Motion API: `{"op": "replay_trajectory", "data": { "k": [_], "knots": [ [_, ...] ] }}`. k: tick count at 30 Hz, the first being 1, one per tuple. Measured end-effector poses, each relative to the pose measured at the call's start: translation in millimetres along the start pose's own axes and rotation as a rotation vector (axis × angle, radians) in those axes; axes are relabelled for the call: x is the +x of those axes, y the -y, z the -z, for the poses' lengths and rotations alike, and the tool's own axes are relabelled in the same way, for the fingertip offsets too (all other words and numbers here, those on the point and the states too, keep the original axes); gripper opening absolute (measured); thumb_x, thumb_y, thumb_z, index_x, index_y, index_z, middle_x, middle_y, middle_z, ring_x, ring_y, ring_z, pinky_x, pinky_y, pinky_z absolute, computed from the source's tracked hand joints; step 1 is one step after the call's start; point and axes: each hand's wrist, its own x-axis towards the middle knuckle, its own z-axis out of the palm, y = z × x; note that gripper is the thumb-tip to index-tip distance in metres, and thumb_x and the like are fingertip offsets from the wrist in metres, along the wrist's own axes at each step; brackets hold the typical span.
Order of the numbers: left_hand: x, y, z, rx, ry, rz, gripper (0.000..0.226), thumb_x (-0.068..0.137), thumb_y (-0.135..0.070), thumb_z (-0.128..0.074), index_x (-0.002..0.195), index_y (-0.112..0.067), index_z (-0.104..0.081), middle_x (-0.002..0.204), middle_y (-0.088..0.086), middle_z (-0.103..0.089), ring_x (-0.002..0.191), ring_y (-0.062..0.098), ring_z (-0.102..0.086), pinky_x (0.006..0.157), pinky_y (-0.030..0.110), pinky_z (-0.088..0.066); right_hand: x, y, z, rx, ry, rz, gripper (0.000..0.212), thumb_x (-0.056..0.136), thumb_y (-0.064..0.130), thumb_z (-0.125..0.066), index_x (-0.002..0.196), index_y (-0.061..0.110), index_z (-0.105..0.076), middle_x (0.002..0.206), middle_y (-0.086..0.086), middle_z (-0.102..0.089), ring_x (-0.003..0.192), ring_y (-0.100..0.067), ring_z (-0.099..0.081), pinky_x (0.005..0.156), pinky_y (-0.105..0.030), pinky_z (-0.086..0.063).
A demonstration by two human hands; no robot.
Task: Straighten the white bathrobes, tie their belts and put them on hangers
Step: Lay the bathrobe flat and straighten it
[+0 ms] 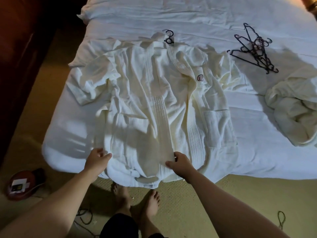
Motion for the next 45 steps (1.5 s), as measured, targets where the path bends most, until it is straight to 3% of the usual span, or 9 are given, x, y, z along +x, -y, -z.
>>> {"op": "replay_trajectory", "data": {
  "k": [6, 10, 13, 16, 19, 22, 30, 37, 45],
  "knots": [
    [-9.2, 1.7, -15.7, 0.080, 0.110, -0.023, 0.026, 0.095, -0.034, -0.066, 0.106, -0.011, -0.068, 0.104, 0.006, -0.070, 0.096, 0.027, -0.066, 0.083, 0.047, -0.056, -4.9, -10.0, -5.9, -0.019, 0.122, 0.050, 0.031, 0.081, 0.020, -0.076, 0.110, 0.016, -0.068, 0.100, 0.000, -0.071, 0.093, -0.019, -0.067, 0.081, -0.036, -0.057],
    [-13.3, 2.9, -3.1, 0.126, -0.112, -0.052, 0.027, 0.097, -0.036, -0.059, 0.101, -0.010, -0.064, 0.094, 0.011, -0.068, 0.084, 0.031, -0.064, 0.071, 0.046, -0.054, -5.5, -14.2, 0.1, -0.076, -0.023, 0.071, 0.005, 0.089, 0.017, -0.065, 0.093, 0.016, -0.062, 0.088, -0.003, -0.067, 0.079, -0.021, -0.062, 0.067, -0.033, -0.049],
    [-13.3, 10.6, 9.0, 0.196, -0.255, -0.080, 0.032, 0.099, -0.037, -0.059, 0.099, -0.005, -0.061, 0.089, 0.014, -0.063, 0.075, 0.029, -0.057, 0.064, 0.039, -0.041, -6.4, -23.6, 8.4, -0.154, -0.187, 0.046, 0.016, 0.097, 0.018, -0.056, 0.083, 0.019, -0.048, 0.078, -0.002, -0.058, 0.067, -0.020, -0.052, 0.057, -0.032, -0.039],
    [-8.7, 22.2, 7.3, 0.294, -0.187, -0.071, 0.027, 0.097, -0.033, -0.063, 0.101, -0.007, -0.061, 0.096, 0.015, -0.066, 0.078, 0.029, -0.056, 0.069, 0.039, -0.041, -6.3, -32.6, 6.5, -0.185, -0.159, -0.033, 0.011, 0.098, 0.021, -0.052, 0.109, 0.024, -0.051, 0.088, -0.004, -0.063, 0.074, -0.025, -0.059, 0.061, -0.036, -0.048],
    [-12.6, 29.0, 7.0, 0.299, -0.052, 0.003, 0.031, 0.095, -0.023, -0.064, 0.122, -0.009, -0.055, 0.117, 0.014, -0.062, 0.091, 0.028, -0.056, 0.074, 0.037, -0.043, -7.6, -39.8, -0.8, -0.281, -0.032, -0.135, 0.066, 0.095, 0.020, -0.051, 0.154, 0.025, -0.020, 0.115, -0.008, -0.062, 0.087, -0.024, -0.063, 0.063, -0.034, -0.047],
    [-19.9, 30.7, 11.2, 0.327, 0.052, 0.004, 0.038, 0.096, -0.022, -0.062, 0.131, -0.012, -0.051, 0.129, 0.014, -0.057, 0.098, 0.026, -0.055, 0.081, 0.036, -0.045, -9.4, -38.8, -5.2, -0.315, 0.036, -0.136, 0.079, 0.095, 0.020, -0.055, 0.159, 0.021, -0.009, 0.133, -0.016, -0.056, 0.103, -0.031, -0.063, 0.075, -0.036, -0.051],
    [-29.3, 6.4, 34.5, 0.364, 0.154, -0.072, 0.041, 0.099, -0.028, -0.057, 0.137, -0.015, -0.051, 0.137, 0.008, -0.054, 0.111, 0.023, -0.055, 0.092, 0.037, -0.047, -0.4, 28.1, -21.6, -0.287, 0.054, 0.044, 0.063, 0.095, 0.020, -0.055, 0.153, 0.021, -0.031, 0.128, -0.010, -0.056, 0.084, -0.018, -0.061, 0.061, -0.026, -0.043],
    [-1.8, -27.6, 44.7, 0.304, 0.068, -0.169, 0.031, 0.095, -0.021, -0.058, 0.126, -0.017, -0.057, 0.133, 0.006, -0.059, 0.113, 0.022, -0.057, 0.086, 0.032, -0.044, 10.0, 82.2, -54.2, -0.351, -0.011, 0.150, 0.059, 0.095, 0.021, -0.052, 0.152, 0.027, -0.034, 0.159, 0.003, -0.029, 0.134, -0.026, -0.045, 0.108, -0.046, -0.040],
    [81.2, -70.6, 69.6, 0.303, 0.038, -0.164, 0.053, 0.094, -0.028, -0.061, 0.142, -0.016, -0.041, 0.136, 0.010, -0.052, 0.102, 0.026, -0.056, 0.076, 0.033, -0.046, 30.6, 135.9, -101.0, -0.502, -0.110, 0.132, 0.067, 0.094, 0.019, -0.047, 0.154, 0.037, -0.025, 0.169, 0.010, -0.001, 0.153, -0.018, -0.007, 0.119, -0.051, -0.019]
  ]
}}
